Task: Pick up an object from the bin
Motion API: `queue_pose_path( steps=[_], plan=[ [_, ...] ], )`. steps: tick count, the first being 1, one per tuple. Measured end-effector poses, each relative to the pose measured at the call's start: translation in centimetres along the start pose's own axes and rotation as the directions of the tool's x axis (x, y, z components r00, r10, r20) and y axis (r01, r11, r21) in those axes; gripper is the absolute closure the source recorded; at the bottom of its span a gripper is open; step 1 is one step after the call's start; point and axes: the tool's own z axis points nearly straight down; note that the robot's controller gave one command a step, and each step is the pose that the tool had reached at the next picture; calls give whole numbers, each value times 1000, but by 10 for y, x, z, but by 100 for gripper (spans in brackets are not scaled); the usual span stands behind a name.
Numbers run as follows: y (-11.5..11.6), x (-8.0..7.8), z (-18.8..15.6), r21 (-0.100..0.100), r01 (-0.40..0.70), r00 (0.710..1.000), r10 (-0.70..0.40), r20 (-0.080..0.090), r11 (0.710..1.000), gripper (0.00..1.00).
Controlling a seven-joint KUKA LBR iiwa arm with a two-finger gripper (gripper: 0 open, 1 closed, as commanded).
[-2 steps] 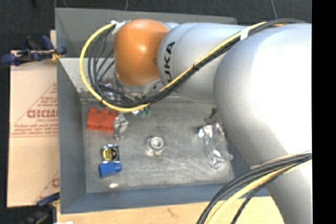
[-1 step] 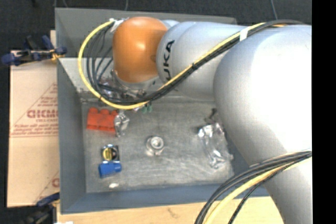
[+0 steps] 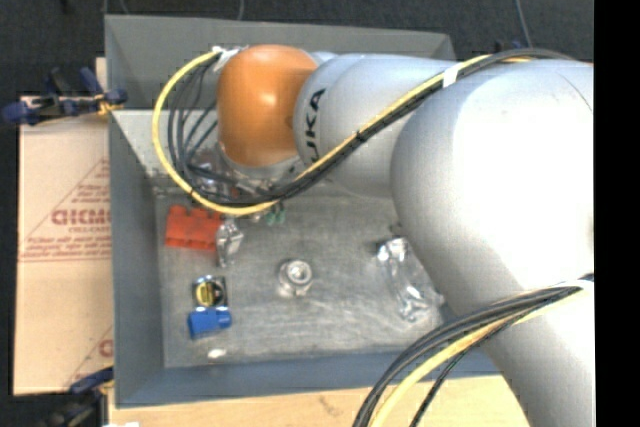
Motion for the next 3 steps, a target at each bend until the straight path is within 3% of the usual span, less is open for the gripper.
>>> queue_pose_path(
  steps=[1,2,3],
  plan=[
    [-1,-2,-2,1,-1,1000,1,1,1000,0],
    [-1,-3,-4,1,-2,1000,2,5,1000,100],
    [-2,-7,-83,4,-5,1000,5,7,1000,100]
  ],
)
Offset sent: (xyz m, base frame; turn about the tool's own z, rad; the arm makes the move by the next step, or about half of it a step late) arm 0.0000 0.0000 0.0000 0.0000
